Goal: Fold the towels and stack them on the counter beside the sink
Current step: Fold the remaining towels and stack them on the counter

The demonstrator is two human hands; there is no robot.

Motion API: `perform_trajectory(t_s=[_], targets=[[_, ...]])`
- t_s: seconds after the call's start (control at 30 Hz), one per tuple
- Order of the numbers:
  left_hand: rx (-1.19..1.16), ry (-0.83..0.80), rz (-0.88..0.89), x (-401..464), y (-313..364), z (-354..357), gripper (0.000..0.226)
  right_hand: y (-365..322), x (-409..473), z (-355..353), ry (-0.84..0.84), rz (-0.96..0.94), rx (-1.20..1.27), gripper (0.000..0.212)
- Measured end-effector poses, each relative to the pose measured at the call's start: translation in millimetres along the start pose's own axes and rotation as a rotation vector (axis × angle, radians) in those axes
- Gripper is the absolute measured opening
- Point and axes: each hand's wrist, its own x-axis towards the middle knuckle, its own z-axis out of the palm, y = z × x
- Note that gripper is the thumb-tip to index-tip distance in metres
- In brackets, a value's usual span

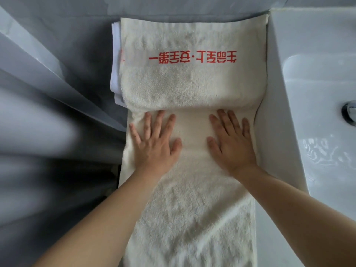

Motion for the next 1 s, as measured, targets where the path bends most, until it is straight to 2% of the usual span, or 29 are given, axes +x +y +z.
perform_trajectory(t_s=[0.23, 0.47, 0.57, 0.67, 0.77, 0.83, 0.93, 1.0], targets=[[-0.006, 0.056, 0.072, -67, -12, 17, 0.068, -2, 0, 1, 0.020, -0.001, -0.015, 0.065], [-0.021, 0.122, 0.038, -58, -8, 22, 0.072, 1, 4, 1, 0.039, -0.016, 0.012, 0.062], [-0.015, 0.110, 0.031, -59, -8, 21, 0.072, -9, -4, -6, 0.156, -0.002, 0.012, 0.059], [-0.026, 0.089, 0.027, -60, -7, 20, 0.071, -35, -37, -8, 0.240, -0.001, 0.149, 0.054], [-0.048, 0.108, 0.013, -60, -6, 17, 0.070, -41, -68, 5, 0.049, -0.091, 0.061, 0.059], [-0.086, 0.162, 0.008, -58, -5, 17, 0.069, -33, -70, 13, -0.023, -0.045, -0.015, 0.061], [-0.267, 0.308, -0.107, -57, -2, 12, 0.067, -31, -70, 12, -0.029, 0.006, -0.031, 0.063], [-0.472, 0.454, -0.363, -48, -2, -3, 0.063, -33, -71, 12, -0.047, -0.011, -0.042, 0.064]])
